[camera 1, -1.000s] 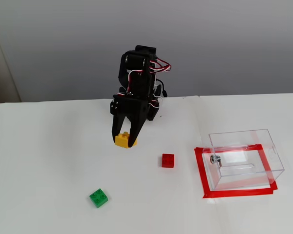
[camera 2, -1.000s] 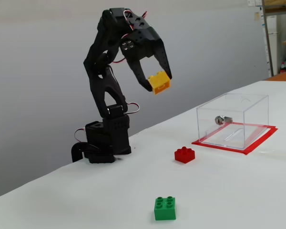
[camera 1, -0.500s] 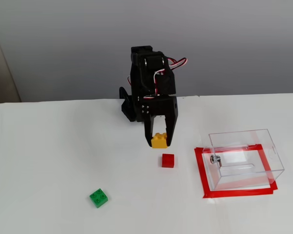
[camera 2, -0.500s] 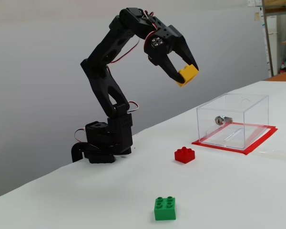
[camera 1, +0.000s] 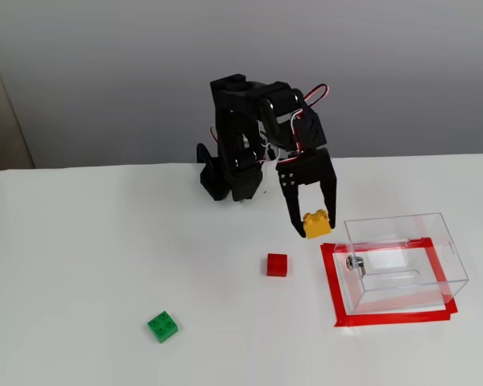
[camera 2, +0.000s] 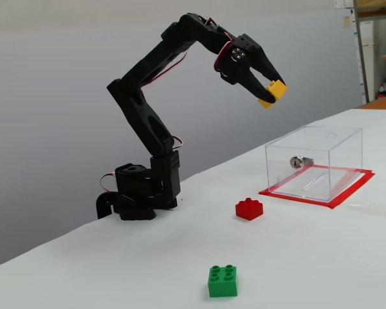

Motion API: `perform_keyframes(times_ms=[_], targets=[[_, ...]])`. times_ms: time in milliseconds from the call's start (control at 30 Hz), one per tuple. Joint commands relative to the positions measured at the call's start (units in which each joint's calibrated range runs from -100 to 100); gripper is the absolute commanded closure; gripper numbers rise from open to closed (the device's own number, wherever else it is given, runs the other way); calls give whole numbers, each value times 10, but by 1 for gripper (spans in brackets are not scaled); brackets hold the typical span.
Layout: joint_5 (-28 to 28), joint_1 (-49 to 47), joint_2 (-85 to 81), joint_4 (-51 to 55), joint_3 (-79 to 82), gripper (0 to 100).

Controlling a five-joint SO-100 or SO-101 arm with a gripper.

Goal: Pick the yellow lego brick and place it into the transparent box

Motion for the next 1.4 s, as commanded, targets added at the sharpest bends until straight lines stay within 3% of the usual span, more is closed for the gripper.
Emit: perform_keyframes(times_ms=[0,267,633,1033,1367], targets=[[2,-42,-4,-28,10,94],[2,-136,77,-53,-14,94],[3,-209,226,-55,-164,94],[36,-295,315,-55,-240,94],[36,-311,329,-55,-240,93]])
